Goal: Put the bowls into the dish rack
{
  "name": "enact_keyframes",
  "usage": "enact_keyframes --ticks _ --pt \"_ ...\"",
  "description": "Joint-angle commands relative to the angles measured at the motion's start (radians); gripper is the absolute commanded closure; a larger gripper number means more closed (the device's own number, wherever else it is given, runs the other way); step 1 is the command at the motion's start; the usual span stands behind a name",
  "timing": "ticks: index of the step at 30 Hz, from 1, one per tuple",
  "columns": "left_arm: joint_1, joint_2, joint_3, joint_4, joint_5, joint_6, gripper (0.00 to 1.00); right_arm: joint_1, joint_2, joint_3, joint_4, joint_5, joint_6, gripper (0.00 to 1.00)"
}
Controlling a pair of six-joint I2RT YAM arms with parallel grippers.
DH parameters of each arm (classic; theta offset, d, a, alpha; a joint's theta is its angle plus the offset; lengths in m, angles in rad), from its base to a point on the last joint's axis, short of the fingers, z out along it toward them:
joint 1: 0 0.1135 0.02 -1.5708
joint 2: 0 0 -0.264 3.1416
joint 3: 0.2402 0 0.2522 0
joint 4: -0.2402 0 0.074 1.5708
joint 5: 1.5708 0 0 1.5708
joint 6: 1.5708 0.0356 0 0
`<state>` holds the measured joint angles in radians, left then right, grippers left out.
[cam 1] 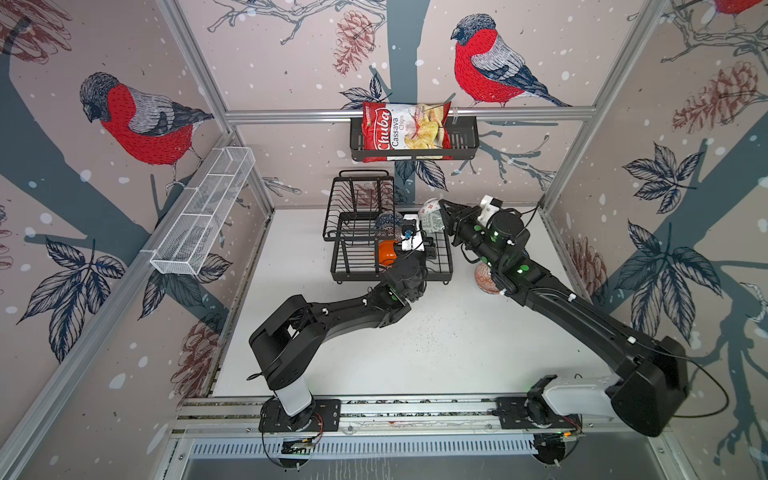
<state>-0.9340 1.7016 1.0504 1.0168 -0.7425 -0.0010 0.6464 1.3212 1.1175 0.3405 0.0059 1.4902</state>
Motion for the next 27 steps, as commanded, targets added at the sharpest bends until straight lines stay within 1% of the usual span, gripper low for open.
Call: enact_keyframes --ticks 1,3,6,8,9,13,18,20,21,22,24,26,27 --pt "-0.012 -0.007 0.003 0.082 0.02 0.052 1.0 -0.009 0.006 -0.001 0.022 0.051 -0.064 0.92" --pt "-0.012 -0.007 0.002 0.078 0.014 0.05 1.0 -0.01 0.003 -0.007 0.025 0.046 -0.064 0.96" --pt "-0.012 -0.011 -0.001 0.07 0.017 0.043 0.95 -0.011 -0.005 -0.015 0.036 0.04 -0.068 0.99" --pt "-0.011 -0.014 0.001 0.054 0.021 0.037 0.91 -0.013 -0.008 -0.02 0.044 0.033 -0.072 0.99" --pt "-0.012 -0.014 0.002 0.045 0.023 0.034 0.88 -0.014 -0.008 -0.019 0.046 0.028 -0.076 0.99" --pt "-0.012 -0.023 -0.004 0.02 0.034 0.02 0.69 -0.018 -0.01 -0.03 0.087 0.006 -0.09 0.99" --pt "-0.012 -0.047 -0.018 -0.024 0.06 0.009 0.63 -0.025 -0.015 -0.034 0.117 0.008 -0.115 1.0" --pt "-0.012 -0.064 -0.031 -0.051 0.071 0.004 0.57 -0.033 -0.025 -0.038 0.133 0.006 -0.129 1.0" --pt "-0.012 -0.073 -0.039 -0.063 0.076 0.003 0.54 -0.039 -0.029 -0.038 0.127 0.008 -0.134 1.0" --pt "-0.012 -0.085 -0.047 -0.077 0.077 0.001 0.47 -0.047 -0.037 -0.039 0.122 0.007 -0.137 1.0" --pt "-0.012 -0.112 -0.067 -0.115 0.085 0.001 0.26 -0.061 -0.054 -0.051 0.127 0.007 -0.142 1.0" --pt "-0.012 -0.139 -0.073 -0.176 0.081 0.003 0.09 -0.078 -0.063 -0.068 0.127 0.008 -0.142 1.0" --pt "-0.012 -0.154 -0.071 -0.21 0.08 0.0 0.03 -0.086 -0.064 -0.075 0.126 0.005 -0.142 1.0"
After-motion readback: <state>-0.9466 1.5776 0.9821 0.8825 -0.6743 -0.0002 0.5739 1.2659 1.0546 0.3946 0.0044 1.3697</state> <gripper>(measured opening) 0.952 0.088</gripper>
